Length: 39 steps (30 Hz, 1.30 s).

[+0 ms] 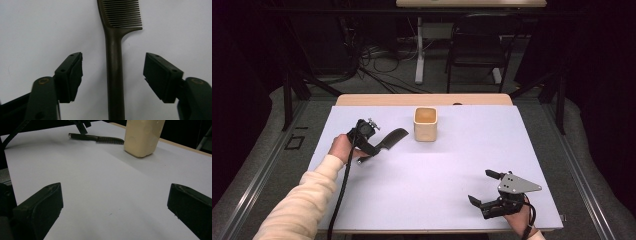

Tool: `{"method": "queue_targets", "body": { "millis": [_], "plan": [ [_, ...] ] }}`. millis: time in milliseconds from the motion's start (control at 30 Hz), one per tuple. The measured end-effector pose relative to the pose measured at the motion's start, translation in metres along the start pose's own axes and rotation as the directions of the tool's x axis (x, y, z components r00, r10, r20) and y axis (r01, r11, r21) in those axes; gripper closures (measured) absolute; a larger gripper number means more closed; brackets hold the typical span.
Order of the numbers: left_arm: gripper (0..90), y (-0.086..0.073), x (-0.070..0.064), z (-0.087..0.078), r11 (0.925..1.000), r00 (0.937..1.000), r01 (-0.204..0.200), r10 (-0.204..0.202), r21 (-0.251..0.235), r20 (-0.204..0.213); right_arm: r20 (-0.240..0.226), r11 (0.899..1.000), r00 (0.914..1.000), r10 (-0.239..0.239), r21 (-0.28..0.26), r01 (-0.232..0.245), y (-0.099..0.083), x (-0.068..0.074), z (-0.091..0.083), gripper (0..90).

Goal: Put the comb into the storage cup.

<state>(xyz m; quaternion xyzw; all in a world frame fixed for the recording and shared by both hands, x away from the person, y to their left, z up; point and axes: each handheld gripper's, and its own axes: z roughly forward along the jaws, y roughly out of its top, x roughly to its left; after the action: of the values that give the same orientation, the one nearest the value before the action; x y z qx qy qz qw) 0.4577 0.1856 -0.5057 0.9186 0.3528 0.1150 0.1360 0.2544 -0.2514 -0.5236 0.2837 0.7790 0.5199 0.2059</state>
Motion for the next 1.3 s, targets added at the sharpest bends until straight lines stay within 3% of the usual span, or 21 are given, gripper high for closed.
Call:
{"method": "queue_targets", "body": {
  "millis": [267,633,1100,1300],
  "plan": [
    [54.2,0.015,0.004,0.012,0.9955,0.9992,-0.027,0.024,0.091,0.032,-0.005,1.0,1.0,-0.005,0.002,0.005,0.0,0.0,0.0,0.0],
    [64.0,0.026,0.009,0.025,0.9849,0.9972,-0.038,0.027,0.169,0.069,-0.01,1.0,1.0,-0.002,0.006,0.002,0.0,0.001,0.0,0.0],
    [72.2,0.027,0.009,0.031,0.9831,0.9952,-0.048,0.032,0.177,0.092,-0.01,1.0,0.9999,-0.001,0.013,0.001,0.0,0.001,0.0,0.0],
    [72.3,0.025,0.01,0.024,0.989,0.9957,-0.031,0.018,0.145,0.091,-0.009,1.0,1.0,0.0,0.013,0.0,0.0,0.001,0.0,0.0]
  ]
}}
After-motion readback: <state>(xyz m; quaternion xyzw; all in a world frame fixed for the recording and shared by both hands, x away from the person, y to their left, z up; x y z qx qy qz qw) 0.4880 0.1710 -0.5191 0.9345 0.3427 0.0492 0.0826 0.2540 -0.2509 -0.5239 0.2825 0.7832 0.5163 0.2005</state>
